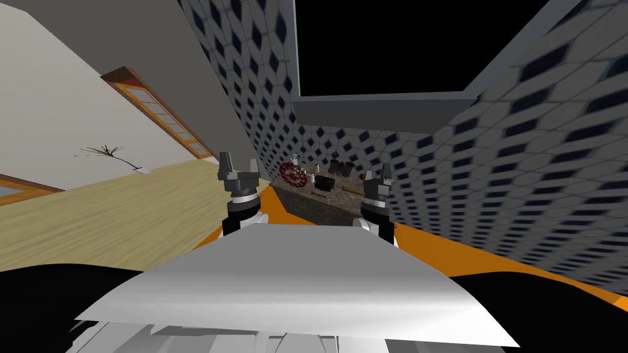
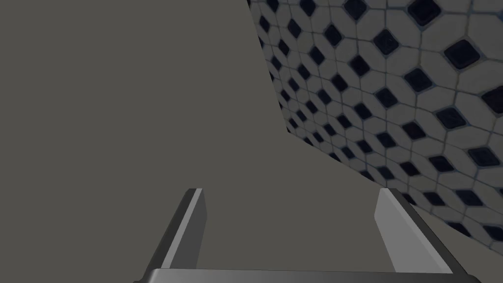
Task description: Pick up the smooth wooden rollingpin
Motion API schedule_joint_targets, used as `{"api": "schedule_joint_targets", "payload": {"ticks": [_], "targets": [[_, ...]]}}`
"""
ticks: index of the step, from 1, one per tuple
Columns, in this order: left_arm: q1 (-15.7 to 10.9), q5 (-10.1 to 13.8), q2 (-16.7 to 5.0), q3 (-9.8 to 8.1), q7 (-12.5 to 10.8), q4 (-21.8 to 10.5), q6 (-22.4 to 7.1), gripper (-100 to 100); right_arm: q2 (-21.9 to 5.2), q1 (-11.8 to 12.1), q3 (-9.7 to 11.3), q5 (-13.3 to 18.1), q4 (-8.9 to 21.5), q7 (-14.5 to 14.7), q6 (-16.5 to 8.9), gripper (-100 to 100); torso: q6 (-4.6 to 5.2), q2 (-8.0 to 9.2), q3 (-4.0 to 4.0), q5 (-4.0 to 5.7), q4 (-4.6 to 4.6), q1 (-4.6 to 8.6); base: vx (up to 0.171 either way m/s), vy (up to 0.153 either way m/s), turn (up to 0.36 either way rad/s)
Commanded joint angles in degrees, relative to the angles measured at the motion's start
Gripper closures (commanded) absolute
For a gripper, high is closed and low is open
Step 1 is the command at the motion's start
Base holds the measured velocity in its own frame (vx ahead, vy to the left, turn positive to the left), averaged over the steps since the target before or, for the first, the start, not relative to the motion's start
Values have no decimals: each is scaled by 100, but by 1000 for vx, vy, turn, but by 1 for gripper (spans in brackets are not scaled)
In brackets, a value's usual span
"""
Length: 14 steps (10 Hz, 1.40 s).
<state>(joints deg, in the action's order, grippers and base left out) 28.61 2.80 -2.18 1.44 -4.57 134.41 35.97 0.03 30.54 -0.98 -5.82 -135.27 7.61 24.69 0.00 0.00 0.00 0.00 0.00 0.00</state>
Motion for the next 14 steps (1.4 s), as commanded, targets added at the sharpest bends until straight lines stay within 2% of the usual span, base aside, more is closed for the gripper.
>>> {"api": "schedule_joint_targets", "payload": {"ticks": [1,6,7,9,10,12,13,14], "targets": [[0,0,0,0,0,0,0,0,-187,-16,8,-36,34,-7,14,-100,0,0,0,0,0,0,-19,7,42],[-1,0,0,0,0,0,0,0,-1045,-176,50,-254,414,-5,73,-100,-1,34,20,-2,8,-7,-77,25,87],[-1,0,0,1,0,0,0,0,-1122,-176,50,-254,414,-5,73,-100,-1,37,21,-3,8,-14,-69,34,25],[-1,0,0,0,0,0,0,0,-1505,-289,67,-347,707,30,81,-100,-1,29,17,-2,7,-10,-81,42,110],[-1,0,0,1,0,0,0,0,-1577,-289,67,-347,707,30,81,-100,-2,32,19,-3,7,-15,-70,36,36],[-1,0,0,0,0,0,0,0,-1956,-425,91,-418,1044,100,70,-100,-1,27,16,-2,6,-8,-87,33,105],[-1,0,0,0,0,0,0,0,-2066,-425,91,-418,1086,100,70,-100,0,36,21,-2,8,-9,-79,35,44],[-1,0,0,0,0,0,0,0,-2284,-495,114,-441,1305,150,58,-100,1,31,19,-2,8,-9,-59,48,89]]}}
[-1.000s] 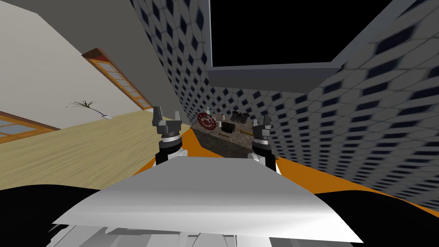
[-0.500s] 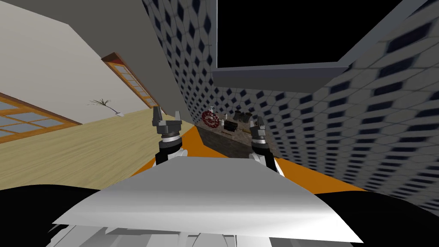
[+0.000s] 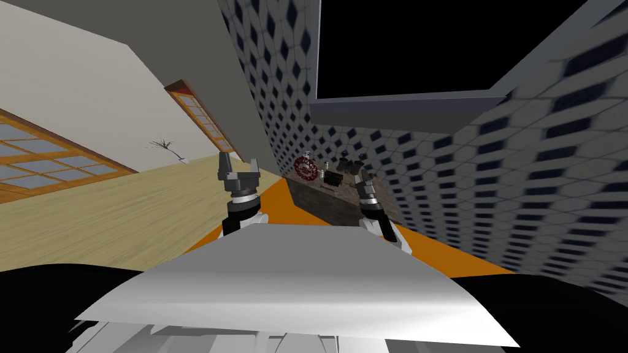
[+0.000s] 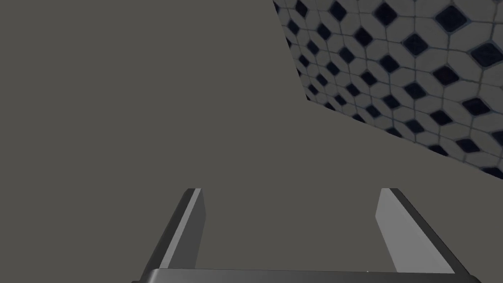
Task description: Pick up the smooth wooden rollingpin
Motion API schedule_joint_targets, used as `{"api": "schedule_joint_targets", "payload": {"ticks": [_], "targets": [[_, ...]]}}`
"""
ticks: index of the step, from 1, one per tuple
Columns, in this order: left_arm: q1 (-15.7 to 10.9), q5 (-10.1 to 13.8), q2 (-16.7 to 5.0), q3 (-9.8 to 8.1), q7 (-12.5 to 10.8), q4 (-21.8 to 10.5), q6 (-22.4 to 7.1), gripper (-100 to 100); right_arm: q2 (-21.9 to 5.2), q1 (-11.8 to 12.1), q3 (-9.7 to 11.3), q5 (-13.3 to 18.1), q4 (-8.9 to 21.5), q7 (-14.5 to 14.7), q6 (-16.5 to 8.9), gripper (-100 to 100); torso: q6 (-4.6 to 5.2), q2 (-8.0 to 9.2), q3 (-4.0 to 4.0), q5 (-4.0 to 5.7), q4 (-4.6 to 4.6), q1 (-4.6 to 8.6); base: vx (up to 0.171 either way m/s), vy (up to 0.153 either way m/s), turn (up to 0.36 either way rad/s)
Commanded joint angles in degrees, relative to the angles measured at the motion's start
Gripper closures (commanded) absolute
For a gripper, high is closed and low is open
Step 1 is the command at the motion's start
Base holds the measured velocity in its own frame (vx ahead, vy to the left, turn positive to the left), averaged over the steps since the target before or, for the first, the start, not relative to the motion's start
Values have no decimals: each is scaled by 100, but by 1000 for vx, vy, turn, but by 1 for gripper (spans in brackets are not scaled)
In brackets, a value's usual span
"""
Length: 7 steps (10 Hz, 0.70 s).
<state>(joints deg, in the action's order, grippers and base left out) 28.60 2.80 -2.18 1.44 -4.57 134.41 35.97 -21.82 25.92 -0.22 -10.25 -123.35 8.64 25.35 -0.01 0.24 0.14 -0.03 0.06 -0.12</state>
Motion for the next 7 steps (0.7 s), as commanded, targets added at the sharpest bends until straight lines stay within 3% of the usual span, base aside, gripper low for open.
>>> {"api": "schedule_joint_targets", "payload": {"ticks": [1,7], "targets": [[0,0,0,0,0,0,0,0,-286,-100,73,-11,286,106,-26,-100,0,0,0,0,0,0,-66,56,156],[1,0,0,-1,0,0,0,0,-1211,-270,268,8,1055,345,-97,-100,3,-15,-8,1,-3,7,-35,33,74]]}}
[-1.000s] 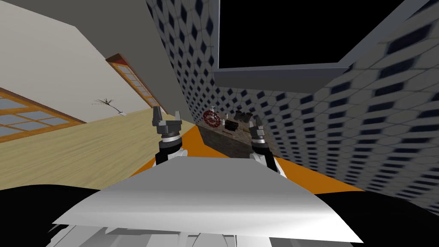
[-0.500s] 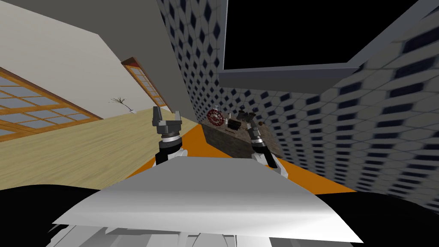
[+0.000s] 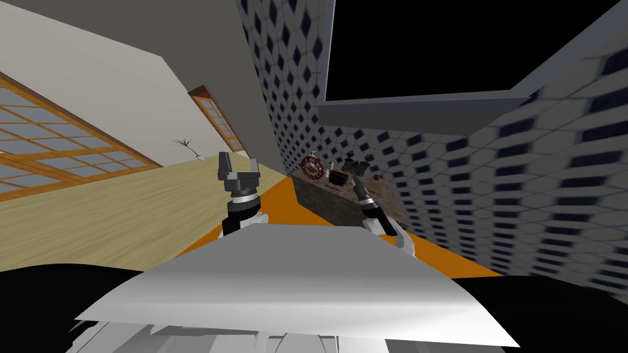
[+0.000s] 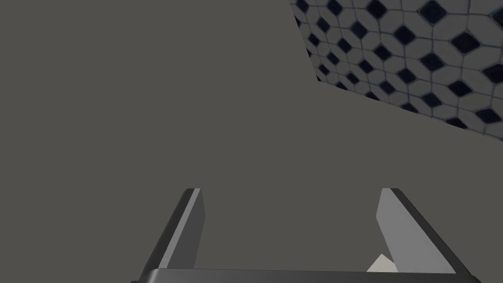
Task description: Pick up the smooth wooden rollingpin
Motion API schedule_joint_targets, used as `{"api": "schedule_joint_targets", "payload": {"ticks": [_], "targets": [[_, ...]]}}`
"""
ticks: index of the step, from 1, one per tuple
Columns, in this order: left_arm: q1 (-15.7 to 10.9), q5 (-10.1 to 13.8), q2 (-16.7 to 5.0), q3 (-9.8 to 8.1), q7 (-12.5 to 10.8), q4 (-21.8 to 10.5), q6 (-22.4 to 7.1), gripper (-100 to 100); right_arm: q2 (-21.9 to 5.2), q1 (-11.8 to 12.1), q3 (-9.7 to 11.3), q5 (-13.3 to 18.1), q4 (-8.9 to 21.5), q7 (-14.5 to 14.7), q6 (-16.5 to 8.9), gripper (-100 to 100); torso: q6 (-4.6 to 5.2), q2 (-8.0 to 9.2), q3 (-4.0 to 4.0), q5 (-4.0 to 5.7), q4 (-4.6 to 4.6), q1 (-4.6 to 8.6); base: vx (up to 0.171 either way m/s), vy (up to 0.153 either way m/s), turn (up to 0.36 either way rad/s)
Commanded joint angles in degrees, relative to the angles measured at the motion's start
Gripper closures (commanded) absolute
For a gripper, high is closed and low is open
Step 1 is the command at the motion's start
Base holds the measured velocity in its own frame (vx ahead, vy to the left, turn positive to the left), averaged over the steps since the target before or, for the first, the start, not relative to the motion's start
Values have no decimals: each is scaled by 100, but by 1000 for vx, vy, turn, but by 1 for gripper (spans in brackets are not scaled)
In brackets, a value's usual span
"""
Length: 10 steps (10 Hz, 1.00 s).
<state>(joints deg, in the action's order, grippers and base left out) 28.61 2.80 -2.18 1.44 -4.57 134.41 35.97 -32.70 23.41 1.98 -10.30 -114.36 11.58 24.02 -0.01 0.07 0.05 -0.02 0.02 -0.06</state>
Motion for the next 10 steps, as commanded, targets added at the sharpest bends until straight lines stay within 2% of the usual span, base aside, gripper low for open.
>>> {"api": "schedule_joint_targets", "payload": {"ticks": [1,4,5,6,7,8,9,10], "targets": [[0,0,0,0,0,0,0,0,-208,-19,47,12,217,50,36,-100,0,0,0,0,0,0,-16,26,58],[1,0,0,0,0,0,0,0,-724,-96,254,76,702,260,-25,-100,2,-4,-2,0,-1,2,-10,31,93],[0,0,0,0,0,0,0,0,-833,-96,254,76,749,260,-25,-100,0,-6,-3,0,-1,0,-3,22,58],[1,0,0,0,0,0,0,0,-1036,-124,378,122,996,378,-59,-100,4,-6,-3,0,-1,4,4,24,108],[0,0,0,0,0,0,0,0,-1153,-124,378,122,1016,378,-59,-100,2,-8,-5,1,-2,4,5,18,54],[1,0,0,0,0,0,0,0,-1357,-143,515,174,1267,502,-95,-100,3,-9,-5,0,-2,5,11,23,108],[1,0,0,0,0,0,0,0,-1477,-143,515,174,1282,502,-95,-100,2,-11,-6,1,-2,4,14,19,61],[1,0,0,-1,0,0,0,0,-1688,-156,662,234,1508,632,-132,-100,3,-12,-7,1,-3,5,20,25,114]]}}
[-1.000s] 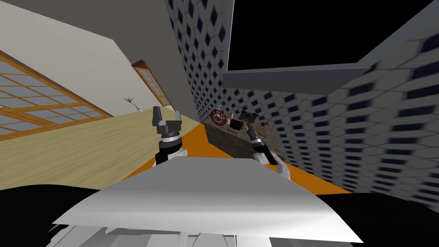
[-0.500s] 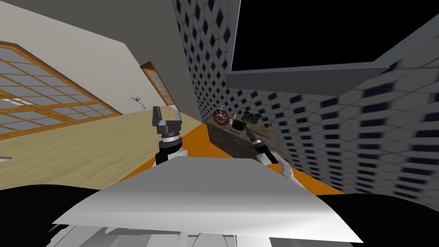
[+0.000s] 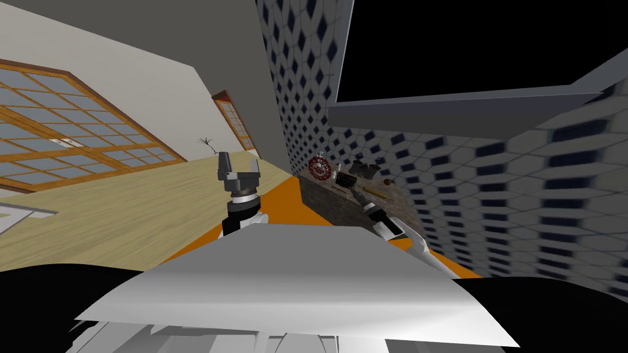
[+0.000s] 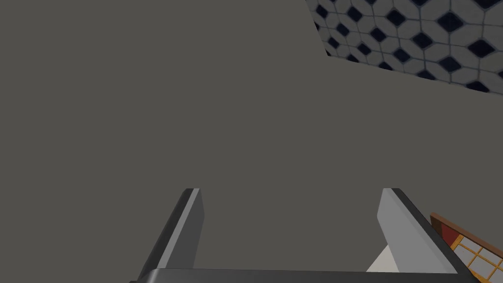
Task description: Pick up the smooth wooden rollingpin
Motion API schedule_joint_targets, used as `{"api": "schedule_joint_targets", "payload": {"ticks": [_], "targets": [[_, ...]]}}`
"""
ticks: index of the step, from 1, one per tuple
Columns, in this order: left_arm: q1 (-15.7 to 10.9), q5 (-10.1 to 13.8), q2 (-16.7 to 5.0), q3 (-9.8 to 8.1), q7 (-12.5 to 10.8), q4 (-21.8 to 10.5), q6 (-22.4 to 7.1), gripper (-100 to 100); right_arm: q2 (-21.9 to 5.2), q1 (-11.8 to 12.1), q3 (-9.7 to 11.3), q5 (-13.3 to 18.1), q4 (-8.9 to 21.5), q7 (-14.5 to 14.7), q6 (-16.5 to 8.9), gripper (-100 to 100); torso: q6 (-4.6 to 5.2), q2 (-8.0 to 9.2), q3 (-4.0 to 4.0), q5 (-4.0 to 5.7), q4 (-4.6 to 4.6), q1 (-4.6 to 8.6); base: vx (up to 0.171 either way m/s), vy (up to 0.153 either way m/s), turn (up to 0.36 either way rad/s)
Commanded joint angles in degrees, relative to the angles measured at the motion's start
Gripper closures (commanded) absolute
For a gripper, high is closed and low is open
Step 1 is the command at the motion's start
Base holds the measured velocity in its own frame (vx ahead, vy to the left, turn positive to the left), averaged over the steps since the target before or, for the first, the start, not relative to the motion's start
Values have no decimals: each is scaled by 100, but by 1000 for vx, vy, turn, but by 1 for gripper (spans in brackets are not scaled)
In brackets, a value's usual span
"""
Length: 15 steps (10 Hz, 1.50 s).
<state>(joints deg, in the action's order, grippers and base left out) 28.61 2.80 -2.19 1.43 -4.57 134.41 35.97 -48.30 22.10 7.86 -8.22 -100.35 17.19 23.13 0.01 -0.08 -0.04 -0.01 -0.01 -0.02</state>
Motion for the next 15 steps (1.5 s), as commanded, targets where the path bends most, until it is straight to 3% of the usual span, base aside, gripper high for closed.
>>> {"api": "schedule_joint_targets", "payload": {"ticks": [1,2,3,6,7,8,9,10,11,14,15], "targets": [[0,0,0,0,0,0,0,0,-246,-25,74,26,143,72,-43,-100,0,0,0,0,0,0,18,16,66],[0,0,0,0,0,0,0,0,-439,-31,229,90,400,206,-80,-100,1,-1,0,0,0,2,24,18,108],[0,0,0,0,0,0,0,0,-578,-31,229,90,400,206,-80,-100,1,-2,-1,0,0,3,22,15,60],[1,0,0,0,0,0,0,0,-1122,-31,548,229,859,483,-153,-100,2,-1,-1,0,0,2,25,18,93],[0,0,0,0,0,0,0,0,-1248,-31,548,229,893,483,-153,-100,1,-3,-2,0,-1,2,25,12,63],[1,0,0,0,0,0,0,0,-1450,-26,709,302,1128,623,-189,-100,3,-2,-1,0,0,3,31,19,123],[0,0,0,0,0,0,0,0,-1581,-26,709,302,1128,623,-189,-100,1,-4,-2,0,-1,1,24,15,51],[1,0,0,0,0,0,0,0,-1738,-17,870,376,1355,763,-223,-100,4,-2,-1,-1,0,2,26,13,86],[0,0,0,0,0,0,0,0,-1911,-17,870,376,1355,763,-223,-100,2,-1,-1,0,0,3,23,8,58],[1,0,0,-1,0,0,0,0,-2446,8,1181,530,1781,1037,-292,-100,5,-2,-1,0,0,2,29,13,82],[1,0,0,0,0,0,0,0,-2538,8,1181,530,1781,1037,-292,-100,3,-2,-1,0,0,3,26,11,51]]}}
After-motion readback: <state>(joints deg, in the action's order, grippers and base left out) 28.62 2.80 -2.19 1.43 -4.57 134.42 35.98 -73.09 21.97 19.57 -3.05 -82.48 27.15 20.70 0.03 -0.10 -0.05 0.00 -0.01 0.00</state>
